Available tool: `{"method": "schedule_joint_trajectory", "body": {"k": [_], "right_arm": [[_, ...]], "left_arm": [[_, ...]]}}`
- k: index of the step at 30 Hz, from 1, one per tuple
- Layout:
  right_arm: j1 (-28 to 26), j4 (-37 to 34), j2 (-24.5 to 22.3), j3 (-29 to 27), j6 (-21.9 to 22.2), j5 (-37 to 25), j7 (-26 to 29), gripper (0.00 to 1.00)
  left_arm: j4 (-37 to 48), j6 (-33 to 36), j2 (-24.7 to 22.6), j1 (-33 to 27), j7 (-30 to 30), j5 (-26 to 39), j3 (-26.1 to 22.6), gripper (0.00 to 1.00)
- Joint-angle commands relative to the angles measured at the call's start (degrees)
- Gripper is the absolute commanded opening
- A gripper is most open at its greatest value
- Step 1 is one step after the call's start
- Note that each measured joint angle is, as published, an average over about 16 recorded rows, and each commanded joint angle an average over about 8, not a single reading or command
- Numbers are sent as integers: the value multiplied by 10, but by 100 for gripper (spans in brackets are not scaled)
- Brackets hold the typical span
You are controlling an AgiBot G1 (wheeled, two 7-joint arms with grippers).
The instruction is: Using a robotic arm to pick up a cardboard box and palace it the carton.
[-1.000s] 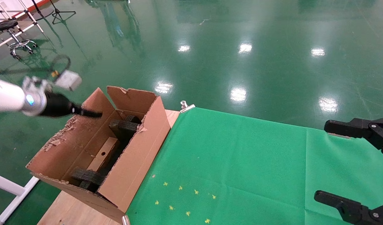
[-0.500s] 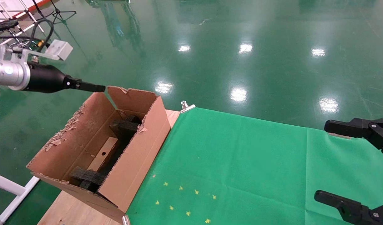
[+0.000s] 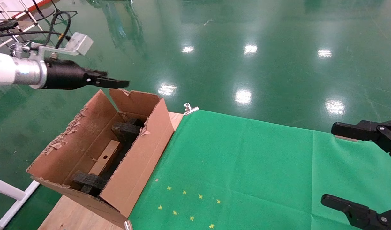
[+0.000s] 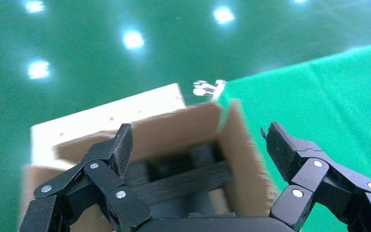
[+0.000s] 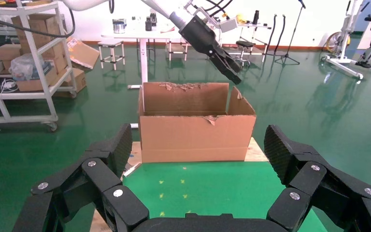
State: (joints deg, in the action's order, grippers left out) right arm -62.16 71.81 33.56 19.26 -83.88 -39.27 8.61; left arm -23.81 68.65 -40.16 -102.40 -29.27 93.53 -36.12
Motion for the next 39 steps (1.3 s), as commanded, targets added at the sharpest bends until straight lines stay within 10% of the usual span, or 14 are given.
{"method": "schedule_joint_trajectory", "body": {"k": [1,39], "right_arm": [[0,0,0,0,0,0,0,100],[0,0,0,0,0,0,0,100]], "left_arm": [[-21,7,2,17,8,-22,8,100],[-393,135,41,322,146,-408,159,100]]}}
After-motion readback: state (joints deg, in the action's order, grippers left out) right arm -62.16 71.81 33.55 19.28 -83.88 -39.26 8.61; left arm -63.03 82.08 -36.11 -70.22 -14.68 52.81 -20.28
